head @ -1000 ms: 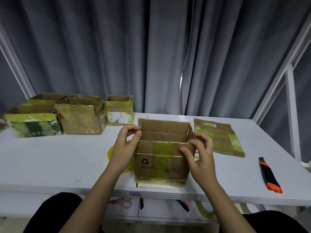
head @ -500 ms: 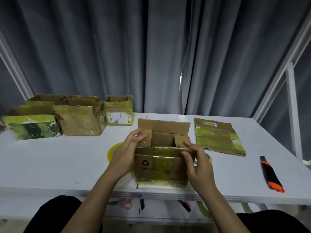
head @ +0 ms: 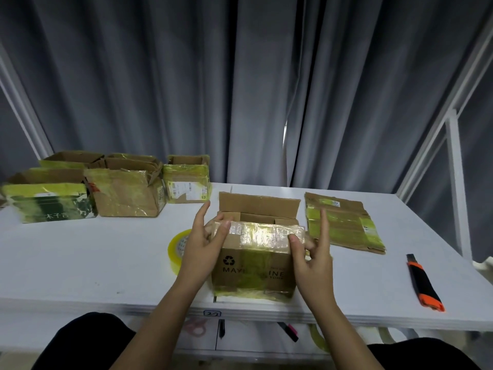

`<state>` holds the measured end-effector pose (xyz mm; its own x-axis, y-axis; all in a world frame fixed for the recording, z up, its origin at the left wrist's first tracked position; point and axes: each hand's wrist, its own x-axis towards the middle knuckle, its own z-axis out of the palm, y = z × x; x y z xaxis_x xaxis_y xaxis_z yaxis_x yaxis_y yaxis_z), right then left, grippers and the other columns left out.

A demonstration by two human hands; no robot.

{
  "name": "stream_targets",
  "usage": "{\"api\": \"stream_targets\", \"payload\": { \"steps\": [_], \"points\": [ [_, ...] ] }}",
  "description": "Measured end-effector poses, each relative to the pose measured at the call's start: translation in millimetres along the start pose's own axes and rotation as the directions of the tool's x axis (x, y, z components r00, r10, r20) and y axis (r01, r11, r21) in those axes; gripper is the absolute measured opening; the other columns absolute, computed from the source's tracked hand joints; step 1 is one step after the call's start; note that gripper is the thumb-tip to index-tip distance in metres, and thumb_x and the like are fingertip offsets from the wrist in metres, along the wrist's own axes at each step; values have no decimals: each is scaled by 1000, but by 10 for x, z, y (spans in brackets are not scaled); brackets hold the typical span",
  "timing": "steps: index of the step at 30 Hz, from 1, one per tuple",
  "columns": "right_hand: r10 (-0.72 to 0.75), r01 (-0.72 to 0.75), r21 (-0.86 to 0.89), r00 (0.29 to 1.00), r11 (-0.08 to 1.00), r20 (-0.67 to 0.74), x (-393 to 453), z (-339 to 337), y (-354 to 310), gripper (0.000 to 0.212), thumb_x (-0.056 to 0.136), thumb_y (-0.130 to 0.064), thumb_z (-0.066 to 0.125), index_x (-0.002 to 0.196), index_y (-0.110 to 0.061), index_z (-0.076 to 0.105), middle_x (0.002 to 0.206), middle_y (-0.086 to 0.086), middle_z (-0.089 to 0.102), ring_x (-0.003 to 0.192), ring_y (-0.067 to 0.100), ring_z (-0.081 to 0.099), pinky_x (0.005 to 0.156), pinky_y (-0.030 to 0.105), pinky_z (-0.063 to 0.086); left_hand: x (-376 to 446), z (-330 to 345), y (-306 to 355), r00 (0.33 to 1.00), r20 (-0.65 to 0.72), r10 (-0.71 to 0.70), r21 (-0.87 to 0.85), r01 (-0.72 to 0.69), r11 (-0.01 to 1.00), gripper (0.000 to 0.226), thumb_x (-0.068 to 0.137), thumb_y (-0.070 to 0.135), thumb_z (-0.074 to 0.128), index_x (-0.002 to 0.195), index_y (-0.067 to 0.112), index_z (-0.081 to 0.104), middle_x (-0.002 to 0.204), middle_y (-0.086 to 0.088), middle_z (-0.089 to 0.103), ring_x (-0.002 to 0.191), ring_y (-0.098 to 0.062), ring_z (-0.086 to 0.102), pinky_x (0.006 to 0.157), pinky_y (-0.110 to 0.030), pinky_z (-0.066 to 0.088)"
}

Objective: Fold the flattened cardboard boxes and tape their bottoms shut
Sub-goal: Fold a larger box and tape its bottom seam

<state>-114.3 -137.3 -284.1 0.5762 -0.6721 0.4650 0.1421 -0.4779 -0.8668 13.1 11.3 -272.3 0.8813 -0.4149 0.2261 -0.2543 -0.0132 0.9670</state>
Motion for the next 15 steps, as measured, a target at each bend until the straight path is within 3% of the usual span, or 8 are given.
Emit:
{"api": "stream_targets", "payload": {
  "steps": [1,3,5,6,9,11,13,15],
  "points": [
    [1,0,26,1000,1000,-10,-7,32,-1,78,95,-16,57,150,-41,7,104,0,70,98,14,62,84,32,54,-1,18,-14,999,-31,10,-14,-10,1000,60,89,35,58,139,44,26,128,10,60,112,3,57,99,-27,46],
    [13,-12,93,1000,996,-18,5,58,10,84,94,-13,58,147,-49,2,130,-28,53,114,0,57,97,20,47,4,52,-46,997,-77,24,-26,-26,999,66,91,24,60,140,44,21,128,13,57,120,0,50,98,-13,39],
    [11,-11,96,1000,995,-2,76,22,62,86,93,-12,60,148,-47,3,147,-28,29,134,-2,37,112,29,34,24,66,-50,993,-116,20,10,-19,1000,70,90,19,61,143,38,20,134,11,43,125,-2,38,82,5,31],
    [0,-2,44,999,999,36,140,-18,72,86,92,-15,62,149,-45,5,151,-29,21,140,-2,26,115,33,28,41,63,-52,993,-120,12,33,-8,999,70,90,19,62,145,35,21,136,9,38,126,-2,34,77,8,29],
    [-10,53,-165,968,985,250,402,-131,47,91,83,-13,63,151,-42,10,155,-29,7,143,-7,5,114,29,17,103,47,-86,999,-40,-5,71,8,997,59,92,21,58,143,31,31,143,8,38,125,1,35,81,1,31],
    [8,60,-187,939,980,345,535,-153,-15,79,81,-9,62,146,-40,29,149,-29,22,136,-12,19,107,20,24,129,19,-102,1000,5,-8,68,8,998,57,93,21,57,143,32,32,147,9,37,126,2,34,86,-4,32],
    [-60,129,-200,946,971,319,559,-155,-1,52,80,-8,61,123,-35,53,130,-23,44,120,-9,42,95,11,33,152,-15,-111,999,36,-14,47,12,999,60,94,20,56,145,35,27,150,11,30,130,1,31,96,-15,34],
    [-115,194,-262,950,945,290,487,-162,70,28,85,-6,62,99,-30,61,108,-16,56,106,-5,51,81,5,36,164,-37,-95,997,80,-16,58,11,998,63,95,22,55,146,39,22,151,14,25,134,0,27,105,-23,34]
  ]
}}
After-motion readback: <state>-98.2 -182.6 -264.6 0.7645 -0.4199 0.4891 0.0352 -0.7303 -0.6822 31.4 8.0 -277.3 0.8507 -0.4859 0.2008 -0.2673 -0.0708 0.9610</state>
